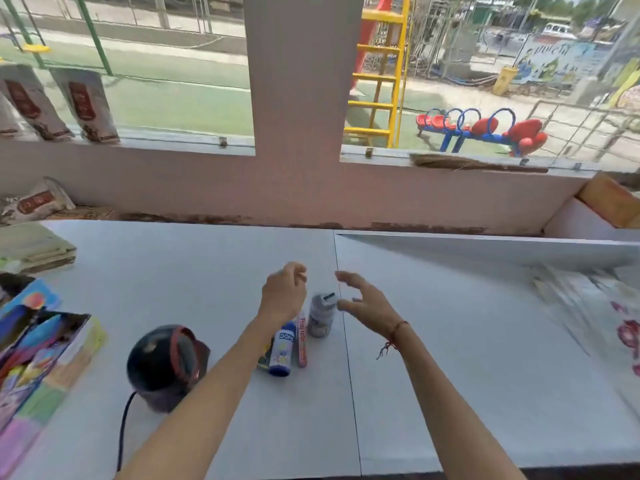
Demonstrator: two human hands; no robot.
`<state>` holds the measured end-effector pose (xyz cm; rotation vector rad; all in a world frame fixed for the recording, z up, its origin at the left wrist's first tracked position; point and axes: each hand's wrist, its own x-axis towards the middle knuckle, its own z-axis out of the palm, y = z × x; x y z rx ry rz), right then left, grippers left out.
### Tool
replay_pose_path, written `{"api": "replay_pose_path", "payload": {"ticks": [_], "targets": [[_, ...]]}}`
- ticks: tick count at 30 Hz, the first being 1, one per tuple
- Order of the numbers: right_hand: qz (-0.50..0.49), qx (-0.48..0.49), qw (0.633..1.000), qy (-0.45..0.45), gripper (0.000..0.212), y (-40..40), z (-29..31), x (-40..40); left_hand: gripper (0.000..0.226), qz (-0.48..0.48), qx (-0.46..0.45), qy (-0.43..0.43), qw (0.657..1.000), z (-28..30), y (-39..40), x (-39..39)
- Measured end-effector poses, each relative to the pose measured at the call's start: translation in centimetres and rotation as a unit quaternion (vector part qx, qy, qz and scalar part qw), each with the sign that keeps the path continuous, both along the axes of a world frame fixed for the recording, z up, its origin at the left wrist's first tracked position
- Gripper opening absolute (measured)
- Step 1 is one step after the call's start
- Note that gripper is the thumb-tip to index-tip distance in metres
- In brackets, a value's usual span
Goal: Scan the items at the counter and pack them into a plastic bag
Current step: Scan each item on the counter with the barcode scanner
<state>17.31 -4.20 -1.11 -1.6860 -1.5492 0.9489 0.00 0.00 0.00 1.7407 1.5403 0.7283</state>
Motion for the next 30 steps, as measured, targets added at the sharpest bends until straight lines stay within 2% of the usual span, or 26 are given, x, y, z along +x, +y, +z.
{"api": "replay_pose_path", "payload": {"ticks": [3, 5, 8, 10, 13, 16, 19, 21, 23, 26, 28, 30], "targets": [[0.091, -0.090, 0.992, -0.014, 0.085, -0.9, -2.6, -0.3, 0.037, -0.006, -0.093, 0.001, 0.996, -3.2, -1.4, -1.0], [0.091, -0.084, 0.992, 0.011, 0.081, -0.9, -3.7, -0.8, 0.039, -0.012, -0.119, -0.022, 0.993, -4.4, -2.2, -1.2], [0.036, -0.044, 0.996, 0.067, 0.060, -0.4, -4.4, -0.9, 0.043, -0.029, -0.123, -0.057, 0.990, -4.1, -2.1, -0.9], [-0.041, -0.036, 0.993, 0.106, 0.053, -0.5, -4.7, -0.7, 0.043, -0.042, -0.137, -0.084, 0.986, -4.2, -2.1, -1.1], [-0.166, -0.082, 0.952, 0.242, 0.056, -0.7, -3.7, -0.5, 0.033, -0.070, -0.156, -0.138, 0.976, -3.8, -2.8, -1.3], [-0.193, -0.105, 0.920, 0.325, 0.060, -1.3, -2.2, -0.4, 0.041, -0.115, -0.216, -0.207, 0.947, -3.8, -4.1, -1.0], [-0.174, -0.096, 0.922, 0.333, 0.056, -1.8, -1.0, -0.8, 0.040, -0.089, -0.223, -0.295, 0.925, -4.0, -4.7, -0.5], [-0.170, -0.094, 0.925, 0.326, 0.058, -2.2, 0.0, -1.5, 0.037, -0.062, -0.245, -0.392, 0.884, -3.7, -5.0, -0.3], [-0.148, -0.092, 0.938, 0.300, 0.050, -2.6, 1.0, -2.4, 0.033, -0.036, -0.270, -0.474, 0.838, -3.3, -5.5, -0.4], [-0.101, -0.060, 0.939, 0.322, 0.044, -3.2, 2.3, -3.1, 0.030, 0.001, -0.285, -0.487, 0.826, -2.4, -6.3, -0.9], [-0.056, -0.045, 0.935, 0.346, 0.043, -3.8, 2.8, -3.3, 0.036, 0.040, -0.317, -0.509, 0.799, -1.9, -6.9, -1.5], [-0.020, -0.037, 0.943, 0.331, 0.044, -4.3, 2.7, -3.8, 0.046, 0.063, -0.346, -0.534, 0.769, -1.7, -7.2, -2.4]]}}
